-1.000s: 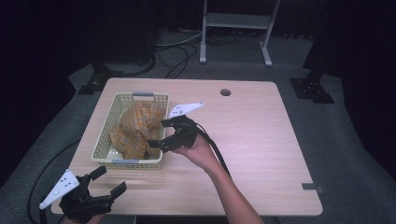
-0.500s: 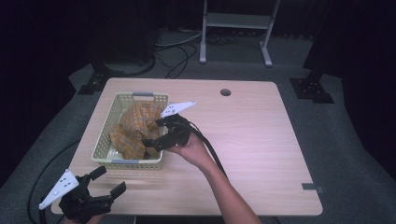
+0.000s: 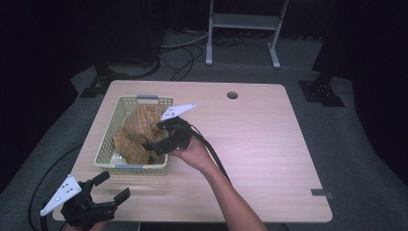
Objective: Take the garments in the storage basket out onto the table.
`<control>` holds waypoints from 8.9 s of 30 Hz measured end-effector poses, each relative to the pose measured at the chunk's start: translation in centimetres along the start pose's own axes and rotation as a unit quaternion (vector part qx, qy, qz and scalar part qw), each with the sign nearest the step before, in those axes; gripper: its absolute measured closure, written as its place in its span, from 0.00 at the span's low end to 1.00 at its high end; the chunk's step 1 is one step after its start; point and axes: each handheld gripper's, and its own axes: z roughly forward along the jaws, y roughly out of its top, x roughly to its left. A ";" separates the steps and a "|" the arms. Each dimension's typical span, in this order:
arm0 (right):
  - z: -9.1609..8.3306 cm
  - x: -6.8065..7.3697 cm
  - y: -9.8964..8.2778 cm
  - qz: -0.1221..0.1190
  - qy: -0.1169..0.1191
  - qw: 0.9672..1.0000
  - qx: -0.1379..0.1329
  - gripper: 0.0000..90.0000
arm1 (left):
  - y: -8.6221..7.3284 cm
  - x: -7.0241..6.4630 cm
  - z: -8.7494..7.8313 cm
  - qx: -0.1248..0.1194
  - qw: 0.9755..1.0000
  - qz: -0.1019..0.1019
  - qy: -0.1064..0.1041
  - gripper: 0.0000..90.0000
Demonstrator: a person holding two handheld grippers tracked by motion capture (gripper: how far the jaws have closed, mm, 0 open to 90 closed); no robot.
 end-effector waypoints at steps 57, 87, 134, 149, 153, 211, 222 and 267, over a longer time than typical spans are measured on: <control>6.1 -0.9 0.8 -0.006 -0.043 0.996 0.082 0.32 | -0.1 -0.1 0.1 0.002 1.000 0.001 -0.003 0.03; 4.7 -0.2 0.4 0.057 -0.081 0.995 0.025 0.79 | -0.1 -0.2 0.2 0.003 1.000 0.003 -0.004 0.03; -4.6 2.7 3.2 0.096 -0.060 0.986 -0.123 0.79 | 0.1 -0.2 0.0 0.008 1.000 0.015 0.006 0.03; -8.1 3.3 3.1 0.100 -0.075 0.982 -0.140 0.79 | 0.1 -0.5 0.1 0.012 1.000 0.023 0.007 0.03; -8.9 3.3 2.9 0.104 -0.079 0.981 -0.143 0.79 | 0.1 -0.5 0.2 0.011 1.000 0.022 0.008 0.03; -15.9 1.8 -0.6 0.155 -0.139 0.961 -0.181 0.79 | -0.1 -0.7 0.5 0.021 0.999 0.028 0.008 0.03; -16.8 1.3 -1.5 0.168 -0.151 0.957 -0.184 0.78 | -0.1 -0.7 0.6 0.022 0.999 0.030 0.007 0.03; -18.5 -0.8 -4.5 0.204 -0.194 0.943 -0.176 0.78 | -0.2 -0.7 0.6 0.027 0.999 0.032 0.007 0.03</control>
